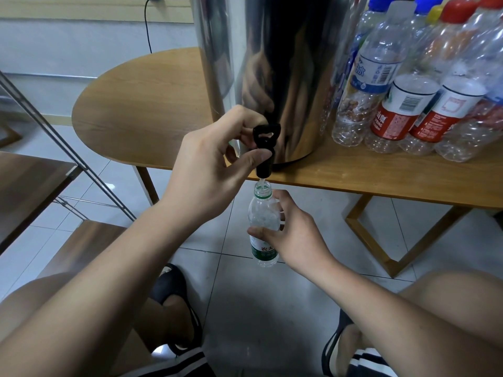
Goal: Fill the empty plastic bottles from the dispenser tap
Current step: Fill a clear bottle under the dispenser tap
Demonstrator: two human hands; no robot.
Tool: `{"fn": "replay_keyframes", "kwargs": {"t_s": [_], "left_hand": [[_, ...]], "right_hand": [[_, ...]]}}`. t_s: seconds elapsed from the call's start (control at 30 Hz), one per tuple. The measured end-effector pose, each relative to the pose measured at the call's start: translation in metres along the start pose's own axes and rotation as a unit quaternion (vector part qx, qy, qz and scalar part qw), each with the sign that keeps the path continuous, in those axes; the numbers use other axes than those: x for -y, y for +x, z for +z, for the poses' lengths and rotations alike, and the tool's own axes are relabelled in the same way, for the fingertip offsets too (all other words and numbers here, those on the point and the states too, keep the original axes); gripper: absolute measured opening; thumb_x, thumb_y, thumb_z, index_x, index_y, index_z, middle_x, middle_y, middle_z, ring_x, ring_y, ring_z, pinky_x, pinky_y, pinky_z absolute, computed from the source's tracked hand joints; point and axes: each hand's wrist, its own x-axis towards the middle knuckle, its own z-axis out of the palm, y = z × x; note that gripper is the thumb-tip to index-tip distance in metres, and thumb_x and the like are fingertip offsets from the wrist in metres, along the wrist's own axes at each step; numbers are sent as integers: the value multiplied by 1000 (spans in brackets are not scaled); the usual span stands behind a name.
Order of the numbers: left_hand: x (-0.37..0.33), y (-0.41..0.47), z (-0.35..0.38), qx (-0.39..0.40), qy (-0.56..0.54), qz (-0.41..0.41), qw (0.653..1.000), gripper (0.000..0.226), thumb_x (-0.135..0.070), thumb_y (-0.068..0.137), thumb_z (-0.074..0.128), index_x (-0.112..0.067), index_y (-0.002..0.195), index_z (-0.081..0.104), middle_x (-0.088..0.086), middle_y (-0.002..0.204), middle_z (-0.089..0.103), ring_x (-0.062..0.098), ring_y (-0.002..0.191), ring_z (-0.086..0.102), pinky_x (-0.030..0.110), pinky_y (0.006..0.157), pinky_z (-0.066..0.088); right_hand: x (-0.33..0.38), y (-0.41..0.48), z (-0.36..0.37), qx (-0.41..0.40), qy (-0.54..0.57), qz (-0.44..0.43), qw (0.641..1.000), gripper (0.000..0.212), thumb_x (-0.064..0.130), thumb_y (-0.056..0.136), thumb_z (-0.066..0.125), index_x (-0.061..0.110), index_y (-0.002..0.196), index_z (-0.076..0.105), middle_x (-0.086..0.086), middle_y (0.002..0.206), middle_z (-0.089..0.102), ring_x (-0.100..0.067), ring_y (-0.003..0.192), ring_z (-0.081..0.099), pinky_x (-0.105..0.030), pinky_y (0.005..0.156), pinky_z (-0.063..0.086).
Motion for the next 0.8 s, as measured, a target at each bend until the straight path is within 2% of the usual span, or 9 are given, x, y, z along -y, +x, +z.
{"fn": "replay_keyframes", "kwargs": {"t_s": [0.8], "left_hand": [[0, 0, -1, 2, 2, 1, 1000, 21, -13, 98, 81, -13, 115, 68, -4, 101, 70, 17, 99, 70, 41, 75, 57]], "right_hand": [[-1, 1, 1, -1, -4, -4, 1000, 69, 41, 82, 93, 45, 135, 49, 20, 124, 68, -9, 115, 66, -36, 98, 58]]}}
